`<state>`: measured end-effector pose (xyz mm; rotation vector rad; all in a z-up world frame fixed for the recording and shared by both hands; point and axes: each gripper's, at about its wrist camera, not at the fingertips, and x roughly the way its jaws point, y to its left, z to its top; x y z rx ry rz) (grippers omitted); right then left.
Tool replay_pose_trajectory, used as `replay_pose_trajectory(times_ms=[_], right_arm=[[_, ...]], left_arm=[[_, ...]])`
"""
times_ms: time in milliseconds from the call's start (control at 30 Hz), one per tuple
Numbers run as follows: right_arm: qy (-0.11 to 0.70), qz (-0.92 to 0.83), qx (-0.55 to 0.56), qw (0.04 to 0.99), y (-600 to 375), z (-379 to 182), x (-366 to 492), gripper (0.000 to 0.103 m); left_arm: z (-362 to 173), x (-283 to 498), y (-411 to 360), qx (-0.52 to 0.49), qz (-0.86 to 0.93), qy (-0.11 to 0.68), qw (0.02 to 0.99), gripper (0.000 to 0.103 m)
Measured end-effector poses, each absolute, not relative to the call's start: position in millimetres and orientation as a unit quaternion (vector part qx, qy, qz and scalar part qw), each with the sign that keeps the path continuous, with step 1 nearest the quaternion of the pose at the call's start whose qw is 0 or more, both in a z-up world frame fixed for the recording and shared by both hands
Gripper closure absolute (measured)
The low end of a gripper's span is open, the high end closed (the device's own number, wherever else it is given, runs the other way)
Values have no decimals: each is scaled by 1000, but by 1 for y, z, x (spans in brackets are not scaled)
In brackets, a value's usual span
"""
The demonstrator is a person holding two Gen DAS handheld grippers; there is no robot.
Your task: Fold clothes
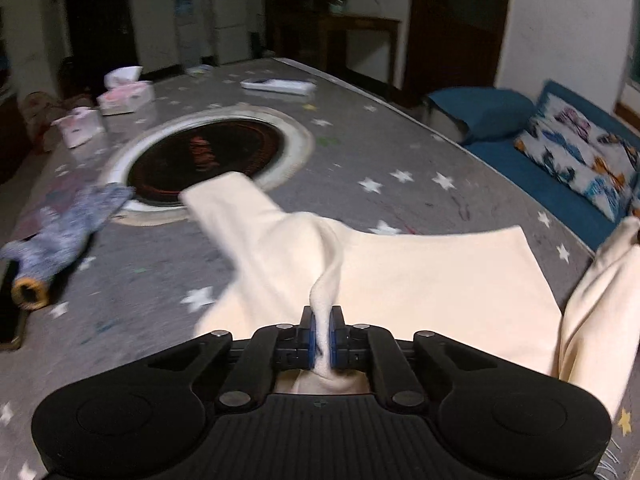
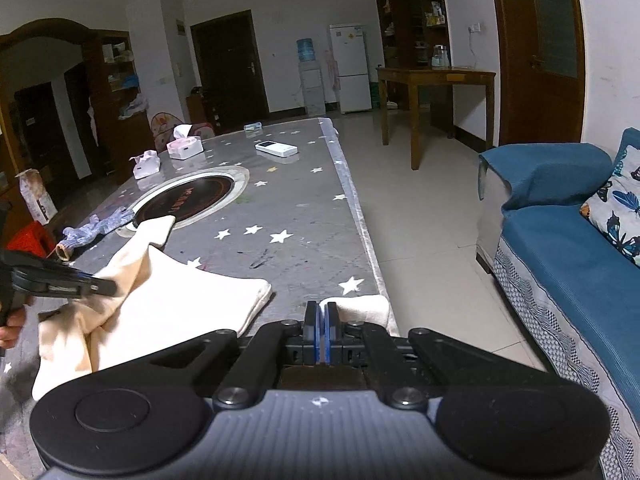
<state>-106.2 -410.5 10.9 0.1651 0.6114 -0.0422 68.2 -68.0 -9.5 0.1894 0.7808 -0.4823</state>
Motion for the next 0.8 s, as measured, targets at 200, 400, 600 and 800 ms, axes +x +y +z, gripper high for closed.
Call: replay_pose_trajectory(times_ms=[200, 400, 600, 800], right_arm=[[297, -20, 76, 952, -410, 11, -108, 101], [294, -18, 68, 953, -408, 14, -112, 101], [302, -28, 62, 951, -409, 12, -116, 101], [344, -37, 40, 937, -412, 5, -114, 101]], left_arm=[[18, 30, -9, 43, -181, 354, 916, 97], [30, -25, 50, 6, -129, 367, 921, 97], [14, -65, 71, 6, -143, 416, 898, 97], [12, -71, 75, 23, -147, 425, 893, 55]])
